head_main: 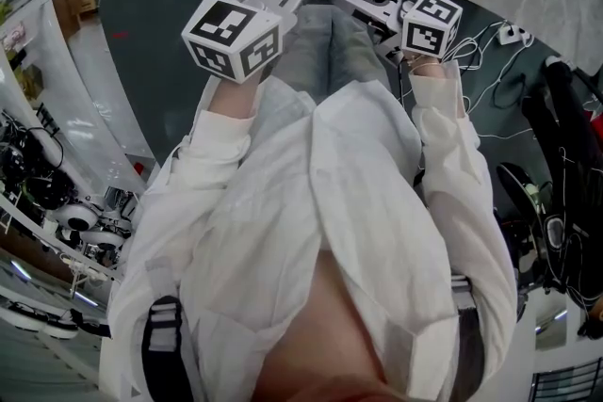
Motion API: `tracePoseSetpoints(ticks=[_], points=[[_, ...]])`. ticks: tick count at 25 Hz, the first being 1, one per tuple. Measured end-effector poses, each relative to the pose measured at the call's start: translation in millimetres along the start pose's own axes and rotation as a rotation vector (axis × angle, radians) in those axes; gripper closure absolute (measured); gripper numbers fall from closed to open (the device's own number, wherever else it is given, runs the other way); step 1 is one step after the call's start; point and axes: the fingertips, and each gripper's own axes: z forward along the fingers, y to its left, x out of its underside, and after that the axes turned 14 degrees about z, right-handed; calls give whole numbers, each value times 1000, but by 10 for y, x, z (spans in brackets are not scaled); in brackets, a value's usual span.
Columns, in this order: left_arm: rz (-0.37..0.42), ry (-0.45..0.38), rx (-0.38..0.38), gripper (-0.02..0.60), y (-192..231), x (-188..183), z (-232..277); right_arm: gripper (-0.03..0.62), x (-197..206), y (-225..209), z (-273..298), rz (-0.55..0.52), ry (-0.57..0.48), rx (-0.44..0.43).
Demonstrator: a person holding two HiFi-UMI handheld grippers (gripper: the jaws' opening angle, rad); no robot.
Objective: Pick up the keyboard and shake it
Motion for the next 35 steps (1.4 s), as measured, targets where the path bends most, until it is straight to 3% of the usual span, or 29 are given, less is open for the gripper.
tracePoseSetpoints(ticks=[13, 26, 27, 30, 35], points=[[0, -46, -73, 569, 448, -178, 33, 436, 56, -131, 10, -88, 49, 37], [-5, -45, -95, 567, 674, -210, 95, 439, 59, -123, 14, -86, 56, 35], [-11, -47, -98, 559, 685, -212, 97, 439, 58, -115, 14, -87, 59, 36], [-35, -49, -87, 430, 701, -217, 118, 439, 54, -106, 15, -84, 59, 35], [-56, -37, -49, 383, 706, -185, 192, 439, 71, -139, 12, -80, 50, 31]])
